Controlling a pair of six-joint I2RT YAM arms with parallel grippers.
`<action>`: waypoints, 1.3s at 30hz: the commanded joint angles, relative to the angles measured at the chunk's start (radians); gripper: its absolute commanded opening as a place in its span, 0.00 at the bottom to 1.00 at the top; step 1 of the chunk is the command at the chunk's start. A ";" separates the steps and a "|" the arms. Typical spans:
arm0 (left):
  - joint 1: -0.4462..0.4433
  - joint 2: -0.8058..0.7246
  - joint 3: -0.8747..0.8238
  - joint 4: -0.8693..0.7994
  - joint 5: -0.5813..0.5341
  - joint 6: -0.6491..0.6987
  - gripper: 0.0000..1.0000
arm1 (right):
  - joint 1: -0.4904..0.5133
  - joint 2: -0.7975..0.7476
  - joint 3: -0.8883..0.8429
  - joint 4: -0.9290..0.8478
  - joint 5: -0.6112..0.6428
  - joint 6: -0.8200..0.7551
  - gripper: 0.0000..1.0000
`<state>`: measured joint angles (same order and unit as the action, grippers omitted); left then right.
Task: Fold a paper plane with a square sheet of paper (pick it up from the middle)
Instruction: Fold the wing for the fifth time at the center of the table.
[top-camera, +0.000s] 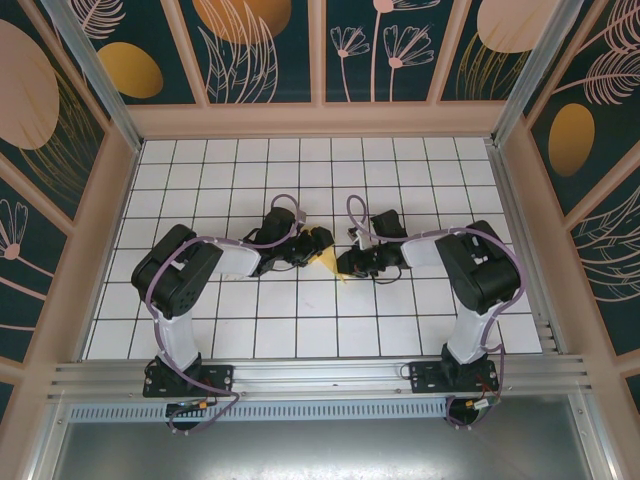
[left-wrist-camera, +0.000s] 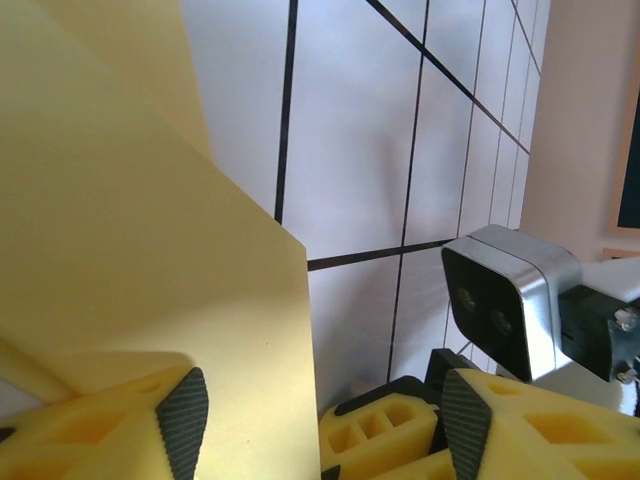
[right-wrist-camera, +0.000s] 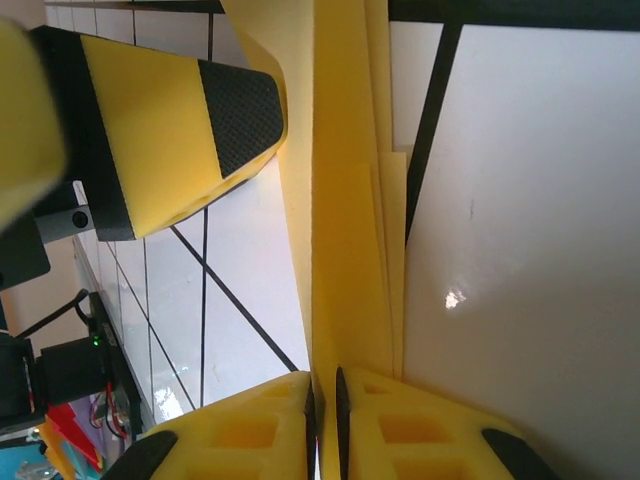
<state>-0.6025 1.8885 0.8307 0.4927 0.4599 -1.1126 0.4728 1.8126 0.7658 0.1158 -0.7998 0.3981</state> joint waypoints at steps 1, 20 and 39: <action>0.013 0.027 -0.021 -0.164 -0.094 0.008 0.63 | 0.004 -0.004 -0.009 -0.091 0.052 -0.055 0.17; 0.012 0.062 0.010 -0.264 -0.151 0.015 0.37 | 0.007 -0.070 -0.001 -0.086 0.106 -0.049 0.19; 0.012 0.068 0.017 -0.320 -0.188 0.031 0.21 | 0.124 -0.020 0.195 -0.197 0.182 -0.030 0.04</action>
<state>-0.6025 1.9030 0.8703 0.3290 0.3683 -1.1152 0.5938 1.7515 0.9371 -0.0597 -0.6323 0.3599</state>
